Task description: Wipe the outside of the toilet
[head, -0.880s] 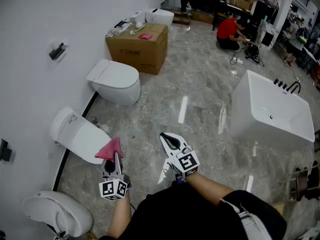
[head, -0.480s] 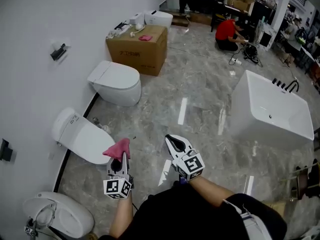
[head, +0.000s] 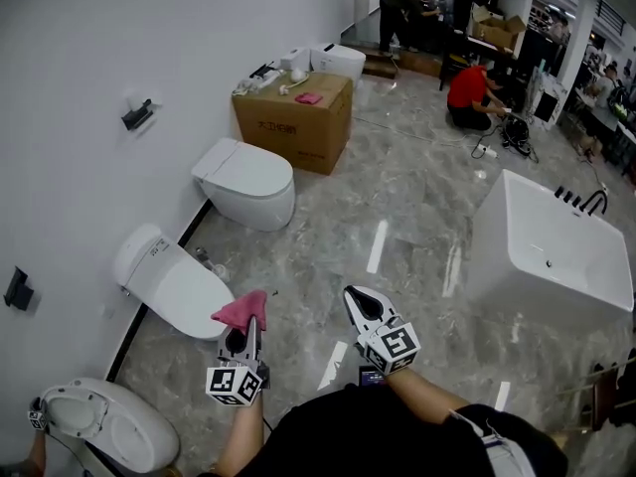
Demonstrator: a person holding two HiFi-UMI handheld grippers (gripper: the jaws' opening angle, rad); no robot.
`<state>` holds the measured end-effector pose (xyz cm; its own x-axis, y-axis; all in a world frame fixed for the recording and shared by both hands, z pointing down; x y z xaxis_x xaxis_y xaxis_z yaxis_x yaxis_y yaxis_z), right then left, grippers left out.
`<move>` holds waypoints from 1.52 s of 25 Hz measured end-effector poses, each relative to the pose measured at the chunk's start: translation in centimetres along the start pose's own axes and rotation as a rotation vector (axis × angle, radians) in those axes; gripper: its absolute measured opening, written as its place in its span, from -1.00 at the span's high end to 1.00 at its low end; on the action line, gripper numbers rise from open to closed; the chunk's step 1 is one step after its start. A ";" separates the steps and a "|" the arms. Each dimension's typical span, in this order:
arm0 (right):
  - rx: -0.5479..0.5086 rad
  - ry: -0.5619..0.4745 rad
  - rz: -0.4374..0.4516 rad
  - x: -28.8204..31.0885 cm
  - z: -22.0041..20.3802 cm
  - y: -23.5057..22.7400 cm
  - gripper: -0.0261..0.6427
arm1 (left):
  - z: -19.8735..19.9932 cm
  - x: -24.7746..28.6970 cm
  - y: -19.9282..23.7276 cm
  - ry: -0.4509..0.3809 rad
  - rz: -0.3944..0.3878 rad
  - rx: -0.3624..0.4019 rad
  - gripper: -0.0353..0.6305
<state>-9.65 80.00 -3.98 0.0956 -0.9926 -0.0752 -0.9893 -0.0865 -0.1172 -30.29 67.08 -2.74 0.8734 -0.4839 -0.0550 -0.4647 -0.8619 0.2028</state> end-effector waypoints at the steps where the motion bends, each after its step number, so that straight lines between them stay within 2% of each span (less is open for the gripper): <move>1: 0.006 0.001 0.010 -0.2 0.0 -0.5 0.81 | 0.1 0.3 -0.4 -0.005 0.001 0.004 0.65; 5: 0.021 -0.012 0.057 -0.3 0.9 -2.0 0.81 | -0.2 1.9 -1.6 -0.006 0.016 0.018 0.65; 12: 0.053 0.004 0.092 -0.8 -0.1 -5.4 0.81 | -1.0 3.2 -3.7 -0.019 0.049 0.018 0.65; 20: 0.093 0.040 0.112 2.7 -2.2 -7.2 0.81 | -3.0 4.9 -1.7 0.019 0.088 -0.014 0.65; 24: 0.084 0.044 0.105 6.3 -2.5 -8.3 0.81 | -3.6 7.7 0.9 0.019 0.086 -0.026 0.65; 28: 0.059 0.064 0.134 11.0 -2.5 -8.8 0.81 | -3.1 11.3 4.7 0.001 0.096 -0.043 0.65; 33: 0.049 0.071 0.162 17.9 -1.7 -9.0 0.81 | -0.9 15.7 9.6 -0.028 0.089 -0.030 0.65; 38: 0.011 0.041 0.159 24.5 -1.0 -8.8 0.81 | -0.4 19.4 14.8 -0.022 0.084 -0.014 0.65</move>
<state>1.30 56.41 -3.84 -0.0670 -0.9964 -0.0528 -0.9904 0.0728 -0.1178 -20.15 45.01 -0.43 0.8277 -0.5581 -0.0590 -0.5343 -0.8158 0.2214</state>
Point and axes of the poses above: the fingertips, and each gripper's own axes: x forward along the fingers, y to its left, z out of its top, the point moved 2 cm from there along -x, backward along the fingers, and after that the axes turned 5 degrees about -y, right-handed, at the moved point
